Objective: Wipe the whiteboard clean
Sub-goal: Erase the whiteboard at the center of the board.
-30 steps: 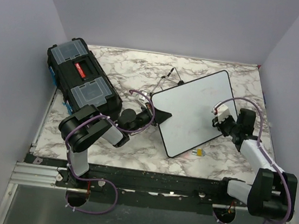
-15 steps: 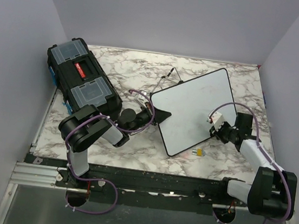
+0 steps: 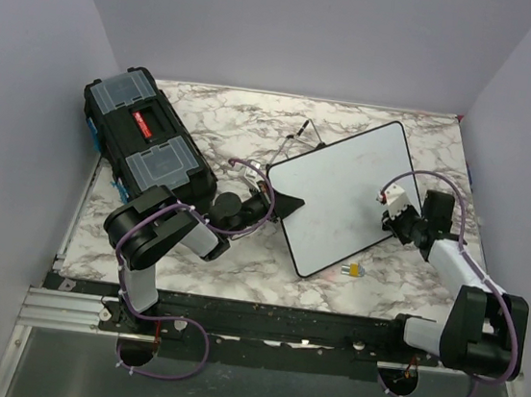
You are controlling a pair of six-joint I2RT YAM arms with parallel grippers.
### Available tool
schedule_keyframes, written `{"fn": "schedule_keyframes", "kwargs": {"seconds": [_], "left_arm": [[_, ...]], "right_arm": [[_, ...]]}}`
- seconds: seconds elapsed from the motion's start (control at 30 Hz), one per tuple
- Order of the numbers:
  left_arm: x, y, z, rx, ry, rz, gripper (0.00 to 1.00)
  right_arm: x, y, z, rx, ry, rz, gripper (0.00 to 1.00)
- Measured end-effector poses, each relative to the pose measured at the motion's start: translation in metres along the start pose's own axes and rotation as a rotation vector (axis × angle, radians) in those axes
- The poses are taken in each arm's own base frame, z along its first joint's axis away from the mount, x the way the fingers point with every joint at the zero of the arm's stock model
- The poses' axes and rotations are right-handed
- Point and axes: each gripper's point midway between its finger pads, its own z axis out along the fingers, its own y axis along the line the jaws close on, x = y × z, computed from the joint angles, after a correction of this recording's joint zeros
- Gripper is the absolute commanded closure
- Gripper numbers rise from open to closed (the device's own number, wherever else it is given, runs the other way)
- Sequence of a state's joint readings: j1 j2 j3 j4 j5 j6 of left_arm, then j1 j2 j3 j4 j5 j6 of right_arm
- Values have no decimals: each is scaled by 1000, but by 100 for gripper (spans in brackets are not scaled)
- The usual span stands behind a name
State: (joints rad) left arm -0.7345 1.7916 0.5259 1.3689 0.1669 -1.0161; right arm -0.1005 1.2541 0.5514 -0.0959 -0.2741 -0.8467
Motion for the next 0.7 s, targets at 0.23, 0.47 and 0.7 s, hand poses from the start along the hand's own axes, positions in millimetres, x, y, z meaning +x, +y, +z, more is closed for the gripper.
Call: {"fn": "schedule_keyframes", "kwargs": {"seconds": [0.23, 0.47, 0.7], "left_arm": [[-1, 1, 0, -3, -2, 3, 100], [-2, 2, 0, 2, -5, 29, 100], [-6, 2, 1, -5, -26, 33, 100]], "right_arm": [[-13, 59, -5, -300, -16, -161, 99], [-4, 83, -6, -384, 44, -170, 99], [9, 43, 3, -229, 130, 34, 99]]}}
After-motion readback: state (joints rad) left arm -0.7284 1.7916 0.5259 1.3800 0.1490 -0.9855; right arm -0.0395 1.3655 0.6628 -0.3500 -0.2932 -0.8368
